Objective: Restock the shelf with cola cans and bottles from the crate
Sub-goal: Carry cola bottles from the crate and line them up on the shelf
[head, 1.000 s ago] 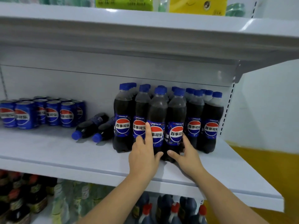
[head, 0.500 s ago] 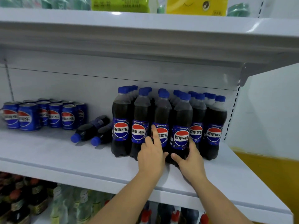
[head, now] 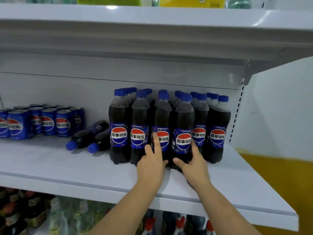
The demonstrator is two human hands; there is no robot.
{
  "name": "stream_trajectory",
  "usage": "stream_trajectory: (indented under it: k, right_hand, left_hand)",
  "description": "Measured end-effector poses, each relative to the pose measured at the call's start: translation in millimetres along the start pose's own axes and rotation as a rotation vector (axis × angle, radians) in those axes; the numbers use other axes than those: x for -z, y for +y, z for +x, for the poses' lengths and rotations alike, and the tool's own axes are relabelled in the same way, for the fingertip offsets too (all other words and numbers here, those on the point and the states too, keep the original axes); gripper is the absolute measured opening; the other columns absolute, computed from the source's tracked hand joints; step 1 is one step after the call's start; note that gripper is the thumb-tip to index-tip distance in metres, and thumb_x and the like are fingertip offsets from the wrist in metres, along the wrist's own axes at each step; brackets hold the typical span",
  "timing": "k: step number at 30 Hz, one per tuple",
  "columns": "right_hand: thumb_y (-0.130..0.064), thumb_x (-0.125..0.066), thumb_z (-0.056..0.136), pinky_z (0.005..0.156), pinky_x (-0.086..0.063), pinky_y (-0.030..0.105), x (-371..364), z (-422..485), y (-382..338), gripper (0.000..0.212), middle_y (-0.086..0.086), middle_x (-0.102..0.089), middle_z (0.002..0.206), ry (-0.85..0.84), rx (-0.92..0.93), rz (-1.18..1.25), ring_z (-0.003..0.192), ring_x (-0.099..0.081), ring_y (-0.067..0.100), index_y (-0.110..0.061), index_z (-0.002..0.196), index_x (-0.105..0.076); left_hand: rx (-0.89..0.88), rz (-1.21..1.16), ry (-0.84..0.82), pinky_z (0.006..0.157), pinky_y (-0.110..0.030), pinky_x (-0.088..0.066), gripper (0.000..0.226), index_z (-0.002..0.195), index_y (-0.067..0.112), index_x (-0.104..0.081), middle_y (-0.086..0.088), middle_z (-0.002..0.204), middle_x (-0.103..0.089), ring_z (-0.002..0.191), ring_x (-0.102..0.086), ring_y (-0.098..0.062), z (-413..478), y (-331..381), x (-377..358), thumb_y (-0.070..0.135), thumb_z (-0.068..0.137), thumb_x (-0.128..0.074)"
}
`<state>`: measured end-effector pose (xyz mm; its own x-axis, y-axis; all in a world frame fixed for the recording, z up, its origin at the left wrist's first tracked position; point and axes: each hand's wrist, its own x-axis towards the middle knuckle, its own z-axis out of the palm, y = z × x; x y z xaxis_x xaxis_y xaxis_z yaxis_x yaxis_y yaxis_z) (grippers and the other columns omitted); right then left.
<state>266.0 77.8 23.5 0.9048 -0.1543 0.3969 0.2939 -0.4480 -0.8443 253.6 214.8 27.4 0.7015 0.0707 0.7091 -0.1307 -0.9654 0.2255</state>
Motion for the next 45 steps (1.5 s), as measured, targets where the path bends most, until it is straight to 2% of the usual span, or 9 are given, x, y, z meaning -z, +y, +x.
stream_trajectory:
  k: [4,7,9,13,19,23,27,33,45]
  right_hand:
    - [-0.020,-0.077,0.075,0.106,-0.040,0.043,1,-1,-4,0.088,-0.002,-0.044,0.141,-0.007,0.007,-0.009,0.129,-0.043,0.019,-0.033,0.145,-0.025]
    - [-0.023,-0.078,0.073,0.107,-0.037,0.043,5,-4,-9,0.095,0.004,-0.038,0.144,0.015,0.009,-0.033,0.131,-0.039,0.024,-0.028,0.147,-0.019]
    - [-0.023,-0.078,0.074,0.106,-0.036,0.043,11,-11,-15,0.095,0.010,-0.036,0.143,0.121,0.008,-0.053,0.131,-0.037,0.027,-0.023,0.148,-0.018]
    - [-0.020,-0.073,0.078,0.103,-0.040,0.048,13,-35,-39,0.079,0.009,-0.040,0.138,0.272,0.144,-0.024,0.128,-0.040,0.024,-0.018,0.144,-0.029]
    - [-0.017,-0.066,0.083,0.104,-0.039,0.033,-32,-79,-98,0.063,-0.002,-0.042,0.135,0.128,0.468,-0.105,0.125,-0.040,0.011,-0.018,0.140,-0.037]
    - [-0.015,-0.066,0.084,0.102,-0.042,0.031,-83,-99,-127,0.065,-0.008,-0.038,0.134,0.024,0.350,-0.042,0.120,-0.040,0.005,-0.026,0.140,-0.035]
    - [-0.016,-0.066,0.085,0.102,-0.040,0.033,-143,-113,-146,0.068,0.000,-0.034,0.139,-0.047,0.167,-0.029,0.122,-0.043,0.014,-0.026,0.143,-0.032]
    - [-0.020,-0.067,0.084,0.103,-0.037,0.037,-216,-118,-168,0.070,0.008,-0.034,0.142,-0.056,0.042,-0.099,0.124,-0.044,0.024,-0.023,0.144,-0.030]
    - [-0.035,-0.063,0.084,0.096,-0.040,0.033,-270,-61,-160,0.079,0.006,-0.026,0.146,-0.112,-0.022,-0.420,0.118,-0.049,0.027,-0.028,0.148,-0.017]
  left_hand:
    - [0.068,-0.040,-0.061,0.036,-0.024,-0.042,0.114,0.141,0.004,-0.031,-0.013,0.085,-0.056,0.043,-0.053,-0.016,1,5,5,0.041,0.050,-0.089]
    - [0.107,-0.095,-0.165,0.071,-0.031,-0.050,0.099,0.149,0.016,0.011,-0.013,0.122,-0.040,0.088,-0.059,-0.024,-2,8,17,0.041,0.086,-0.061]
    - [0.137,-0.148,-0.139,0.083,-0.031,-0.047,0.095,0.147,0.020,0.018,-0.013,0.129,-0.033,0.102,-0.054,-0.025,-8,6,25,0.042,0.090,-0.055]
    - [0.160,-0.176,-0.122,0.084,-0.027,-0.043,0.089,0.149,0.018,0.009,-0.009,0.130,-0.034,0.106,-0.051,-0.021,-18,-12,47,0.043,0.091,-0.053]
    - [0.106,-0.217,-0.055,0.082,-0.029,-0.044,0.064,0.144,0.018,-0.028,-0.004,0.122,-0.046,0.110,-0.048,-0.021,-28,-61,80,0.036,0.089,-0.056]
    - [0.002,-0.243,-0.011,0.074,-0.031,-0.045,0.053,0.132,0.013,-0.049,-0.007,0.111,-0.056,0.100,-0.054,-0.025,-36,-115,103,0.030,0.084,-0.064]
    - [-0.006,-0.199,-0.063,0.087,-0.031,-0.041,0.055,0.138,0.017,-0.040,-0.004,0.124,-0.049,0.114,-0.046,-0.022,-40,-185,133,0.034,0.088,-0.056]
    - [0.017,-0.176,-0.098,0.090,-0.029,-0.037,0.055,0.140,0.020,-0.035,-0.002,0.127,-0.045,0.118,-0.041,-0.020,-40,-275,154,0.036,0.090,-0.053]
    - [0.158,-0.291,-0.275,0.092,-0.033,-0.041,0.075,0.146,0.022,-0.019,-0.010,0.145,-0.023,0.126,-0.038,-0.027,16,-307,95,0.034,0.085,-0.061]
